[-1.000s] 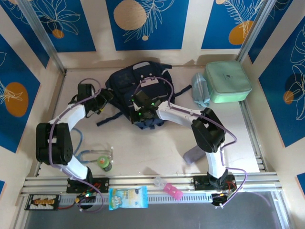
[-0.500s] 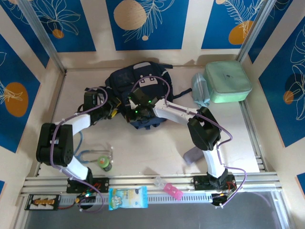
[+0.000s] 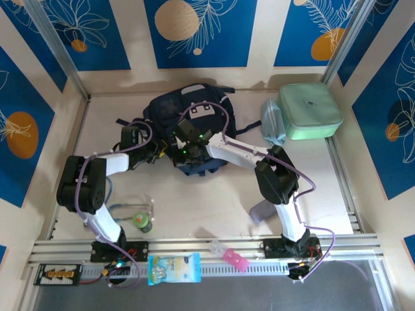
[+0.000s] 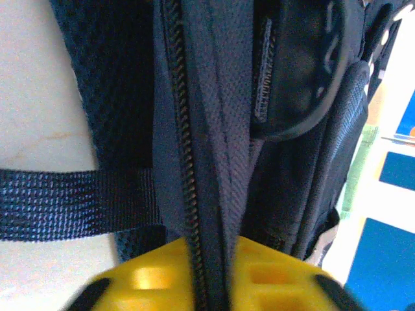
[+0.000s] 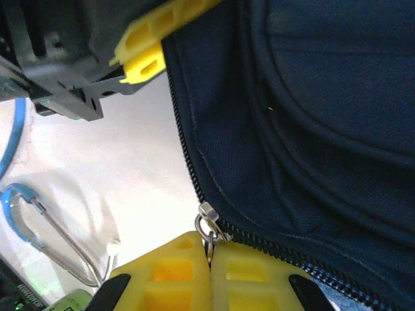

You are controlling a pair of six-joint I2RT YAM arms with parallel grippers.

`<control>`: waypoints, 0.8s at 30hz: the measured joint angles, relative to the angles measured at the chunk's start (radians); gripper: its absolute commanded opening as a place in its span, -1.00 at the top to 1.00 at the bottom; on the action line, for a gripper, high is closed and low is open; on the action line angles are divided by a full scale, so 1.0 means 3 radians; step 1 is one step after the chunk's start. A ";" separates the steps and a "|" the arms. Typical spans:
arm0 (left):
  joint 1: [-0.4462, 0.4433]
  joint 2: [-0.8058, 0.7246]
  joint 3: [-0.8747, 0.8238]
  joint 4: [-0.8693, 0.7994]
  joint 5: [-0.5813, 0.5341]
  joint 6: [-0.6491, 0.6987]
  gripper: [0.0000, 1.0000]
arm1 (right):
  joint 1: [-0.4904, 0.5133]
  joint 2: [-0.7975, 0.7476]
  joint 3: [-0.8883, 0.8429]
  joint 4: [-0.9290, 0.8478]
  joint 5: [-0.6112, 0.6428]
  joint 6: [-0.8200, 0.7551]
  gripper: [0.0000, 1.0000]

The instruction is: Pack books, pencil case, and school supplies into a backpack

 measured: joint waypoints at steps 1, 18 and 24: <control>-0.0005 0.0005 0.0015 -0.0017 0.0018 0.0017 0.91 | 0.0001 0.0000 0.0006 -0.0045 0.0045 0.0000 0.99; -0.0025 0.0084 0.0142 -0.0181 0.0055 0.0136 1.00 | -0.0042 -0.0312 -0.0242 -0.0669 0.1025 0.0212 0.86; -0.0024 0.0084 0.0151 -0.0223 0.0046 0.0164 1.00 | -0.0086 -0.0312 -0.0244 -0.0857 0.1264 0.0439 0.88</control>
